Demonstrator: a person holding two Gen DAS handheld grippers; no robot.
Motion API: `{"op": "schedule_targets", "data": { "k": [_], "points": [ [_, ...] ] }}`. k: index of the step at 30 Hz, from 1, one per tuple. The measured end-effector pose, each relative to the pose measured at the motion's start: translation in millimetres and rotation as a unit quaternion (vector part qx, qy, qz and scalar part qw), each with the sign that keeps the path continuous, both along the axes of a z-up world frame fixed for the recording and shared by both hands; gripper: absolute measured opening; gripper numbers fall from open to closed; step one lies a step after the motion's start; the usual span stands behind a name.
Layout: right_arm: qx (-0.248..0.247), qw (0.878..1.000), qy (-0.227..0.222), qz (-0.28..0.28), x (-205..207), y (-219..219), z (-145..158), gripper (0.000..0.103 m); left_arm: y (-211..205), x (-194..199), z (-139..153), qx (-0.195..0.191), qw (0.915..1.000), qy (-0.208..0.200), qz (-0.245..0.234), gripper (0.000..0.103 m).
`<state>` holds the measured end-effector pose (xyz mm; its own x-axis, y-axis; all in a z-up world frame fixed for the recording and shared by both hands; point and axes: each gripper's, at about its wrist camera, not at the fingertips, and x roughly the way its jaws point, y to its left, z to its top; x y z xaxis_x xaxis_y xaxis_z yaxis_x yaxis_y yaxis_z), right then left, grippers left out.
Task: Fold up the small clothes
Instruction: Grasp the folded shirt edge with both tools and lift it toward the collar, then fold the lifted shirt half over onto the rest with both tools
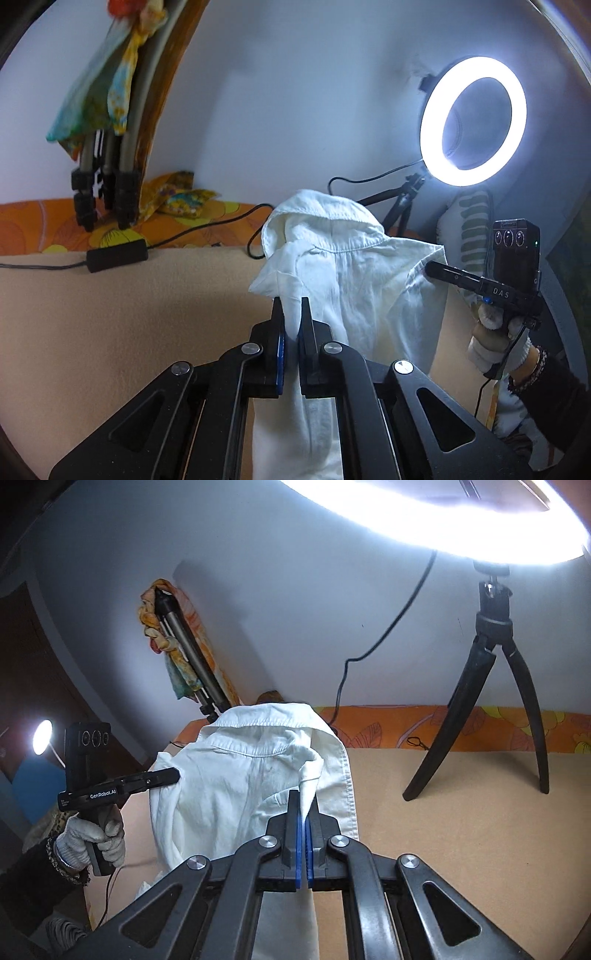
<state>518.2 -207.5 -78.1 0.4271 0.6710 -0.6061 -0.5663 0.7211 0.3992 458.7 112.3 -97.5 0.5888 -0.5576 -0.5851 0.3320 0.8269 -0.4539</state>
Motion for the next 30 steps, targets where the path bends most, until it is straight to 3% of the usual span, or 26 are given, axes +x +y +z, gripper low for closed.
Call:
{"op": "schedule_targets", "data": {
  "k": [7,14,23,30],
  "points": [
    [-0.009,0.999,-0.032,0.017,-57,-6,35,0.000,0,-51,31,0.011,0.9996,-0.026,-0.002,0.004],
    [-0.028,0.998,-0.043,0.031,-124,-23,49,0.000,0,-116,41,0.020,0.9991,-0.038,-0.001,0.004],
    [-0.076,0.995,-0.031,0.054,-203,-33,10,0.000,-14,-198,9,0.061,0.9979,-0.015,-0.015,0.004],
    [-0.126,0.990,-0.035,0.060,-242,-36,-23,0.000,-27,-230,-27,0.104,0.9941,0.013,-0.028,0.004]
  ]
}}
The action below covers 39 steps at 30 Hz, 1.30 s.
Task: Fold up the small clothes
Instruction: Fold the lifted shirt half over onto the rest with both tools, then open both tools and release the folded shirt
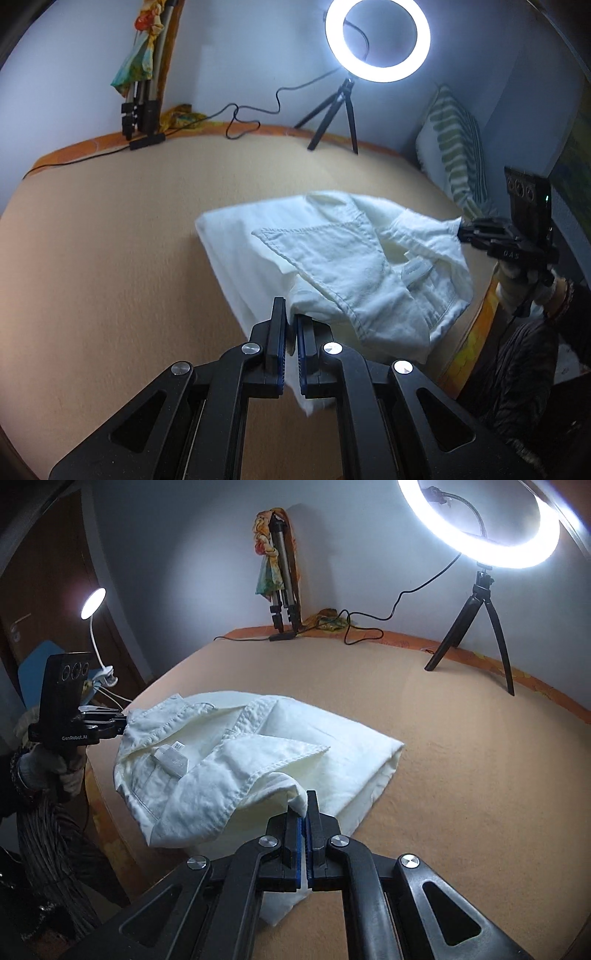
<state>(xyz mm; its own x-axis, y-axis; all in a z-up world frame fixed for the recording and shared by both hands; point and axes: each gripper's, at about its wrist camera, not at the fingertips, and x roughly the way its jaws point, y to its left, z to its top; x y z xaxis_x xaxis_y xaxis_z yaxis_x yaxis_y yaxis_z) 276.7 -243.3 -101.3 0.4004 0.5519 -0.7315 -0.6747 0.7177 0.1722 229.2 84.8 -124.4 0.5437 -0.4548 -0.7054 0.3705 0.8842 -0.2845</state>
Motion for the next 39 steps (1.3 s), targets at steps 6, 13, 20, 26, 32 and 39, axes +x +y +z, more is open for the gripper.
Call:
{"op": "schedule_targets", "data": {
  "k": [6,13,20,26,32,39],
  "points": [
    [-0.059,0.998,-0.024,0.004,-16,-9,-6,0.001,-6,-22,-9,0.049,0.9984,0.014,-0.027,0.004],
    [-0.045,0.998,-0.042,0.023,-34,-30,25,0.019,12,-38,27,0.046,0.9987,-0.017,-0.014,0.004],
    [0.005,1.000,-0.020,-0.006,6,9,25,0.022,-21,12,38,0.025,0.9989,-0.029,-0.025,0.004],
    [-0.033,0.999,0.023,0.017,4,43,-25,0.022,-37,28,-16,0.048,0.9965,0.050,-0.046,0.004],
    [-0.027,0.998,0.051,0.031,-3,31,-49,0.019,-26,0,-39,0.020,0.9974,0.044,-0.054,0.004],
    [0.067,0.996,0.060,0.000,19,-4,-10,0.021,-16,1,-9,-0.021,0.9982,0.031,-0.046,0.004]
  ]
}}
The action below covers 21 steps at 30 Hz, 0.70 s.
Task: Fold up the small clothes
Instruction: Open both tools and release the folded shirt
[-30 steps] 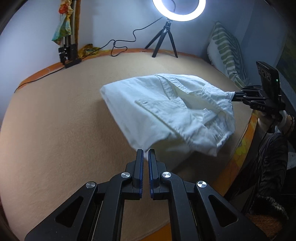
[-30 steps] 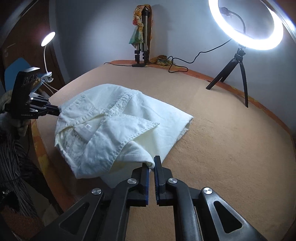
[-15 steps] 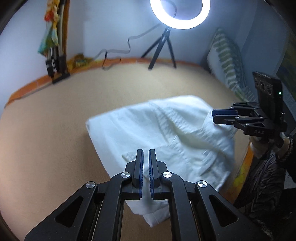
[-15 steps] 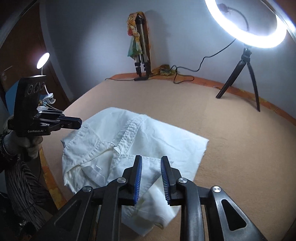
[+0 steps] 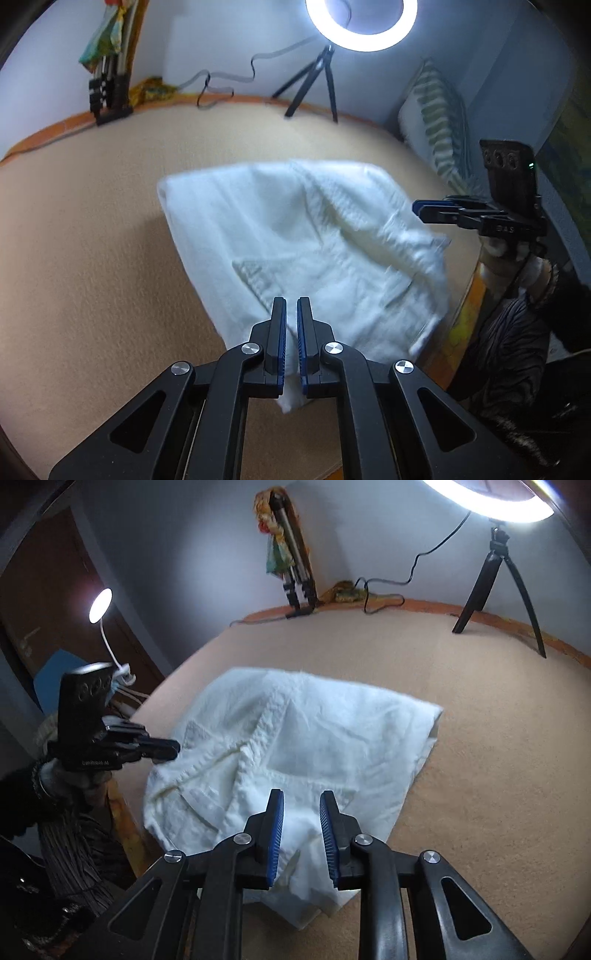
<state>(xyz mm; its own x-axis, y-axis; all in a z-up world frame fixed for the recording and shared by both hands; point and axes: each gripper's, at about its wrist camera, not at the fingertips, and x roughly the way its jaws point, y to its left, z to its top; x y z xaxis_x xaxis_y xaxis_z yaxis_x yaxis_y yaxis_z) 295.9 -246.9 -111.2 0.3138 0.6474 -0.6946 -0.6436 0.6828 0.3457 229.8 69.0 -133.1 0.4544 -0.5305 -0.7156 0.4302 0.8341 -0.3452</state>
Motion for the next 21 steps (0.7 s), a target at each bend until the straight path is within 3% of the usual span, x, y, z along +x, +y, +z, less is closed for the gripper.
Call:
{"op": "schedule_targets", "data": {
  "k": [5,9,14,18,21],
  "points": [
    [0.007,0.998,-0.012,-0.058,42,6,4,0.023,6,36,24,-0.047,0.9980,-0.020,0.036,0.009],
    [-0.011,0.999,-0.015,-0.045,63,43,1,0.027,-9,72,22,-0.044,0.9981,-0.022,0.037,0.009],
    [-0.067,0.997,-0.028,-0.015,71,82,-12,0.029,-43,103,8,-0.009,0.9999,-0.010,0.007,0.009],
    [-0.073,0.996,0.022,-0.047,83,73,-33,0.027,-48,116,-19,0.024,0.9993,0.025,0.014,0.009],
    [-0.068,0.994,0.054,-0.061,89,59,-47,0.026,-40,115,-32,0.013,0.9991,0.037,0.017,0.009]
  ]
}}
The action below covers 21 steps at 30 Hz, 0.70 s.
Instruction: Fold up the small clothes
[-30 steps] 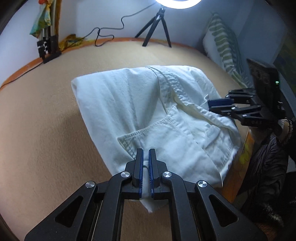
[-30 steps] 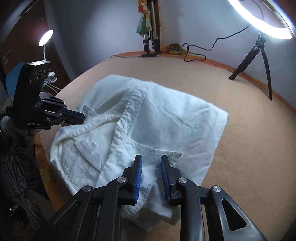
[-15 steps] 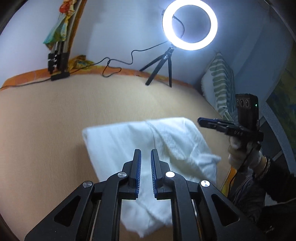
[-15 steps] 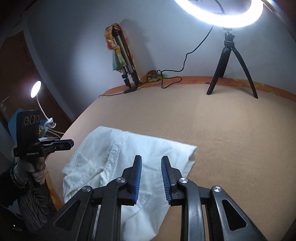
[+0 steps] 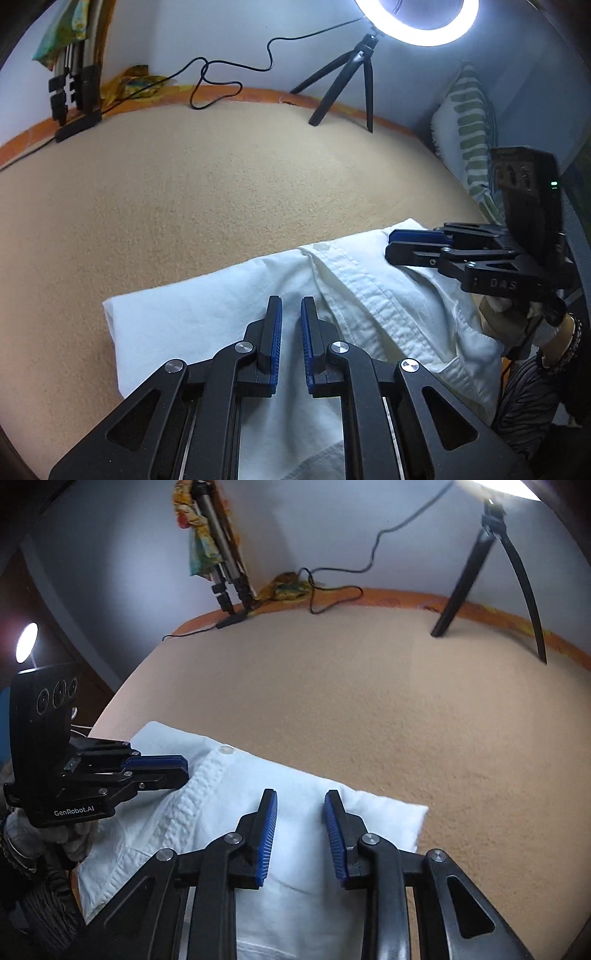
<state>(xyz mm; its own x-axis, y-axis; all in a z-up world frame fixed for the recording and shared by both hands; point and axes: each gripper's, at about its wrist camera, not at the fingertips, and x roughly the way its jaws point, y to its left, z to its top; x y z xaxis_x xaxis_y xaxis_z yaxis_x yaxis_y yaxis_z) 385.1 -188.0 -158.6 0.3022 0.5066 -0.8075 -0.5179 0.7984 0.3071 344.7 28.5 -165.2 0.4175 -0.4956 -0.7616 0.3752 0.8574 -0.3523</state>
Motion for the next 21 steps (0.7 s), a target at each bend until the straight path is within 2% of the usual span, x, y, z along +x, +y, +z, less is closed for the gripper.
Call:
{"op": "schedule_targets", "data": {
  "k": [2,4,8,9,10,12,14,17,21],
  "points": [
    [-0.008,1.000,-0.011,-0.006,-1,-4,3,0.026,2,-2,5,0.011,0.9999,-0.006,0.001,0.009],
    [-0.008,1.000,-0.009,-0.028,-1,-15,7,0.026,14,-6,13,0.011,0.9995,-0.016,0.026,0.009],
    [0.024,0.999,0.003,-0.047,-11,-47,20,0.029,49,-27,28,0.008,0.9976,-0.024,0.064,0.009],
    [0.030,0.999,0.004,-0.046,-16,-53,23,0.030,56,-35,31,0.012,0.9971,-0.027,0.070,0.014],
    [0.033,0.998,0.008,-0.046,-21,-59,25,0.032,63,-43,33,0.010,0.9966,-0.025,0.078,0.022],
    [0.029,0.998,0.016,-0.046,-34,-67,25,0.032,73,-57,34,-0.007,0.9960,-0.015,0.087,0.027],
    [0.016,0.998,0.022,-0.055,-47,-73,23,0.032,80,-73,31,-0.019,0.9954,-0.002,0.094,0.027],
    [0.025,0.998,0.050,-0.042,-70,-80,17,0.032,75,-91,25,-0.031,0.9956,0.018,0.086,0.027],
    [-0.035,0.999,0.038,-0.010,-101,-78,11,0.032,61,-107,13,0.018,0.9974,0.027,0.065,0.028]
  ]
}}
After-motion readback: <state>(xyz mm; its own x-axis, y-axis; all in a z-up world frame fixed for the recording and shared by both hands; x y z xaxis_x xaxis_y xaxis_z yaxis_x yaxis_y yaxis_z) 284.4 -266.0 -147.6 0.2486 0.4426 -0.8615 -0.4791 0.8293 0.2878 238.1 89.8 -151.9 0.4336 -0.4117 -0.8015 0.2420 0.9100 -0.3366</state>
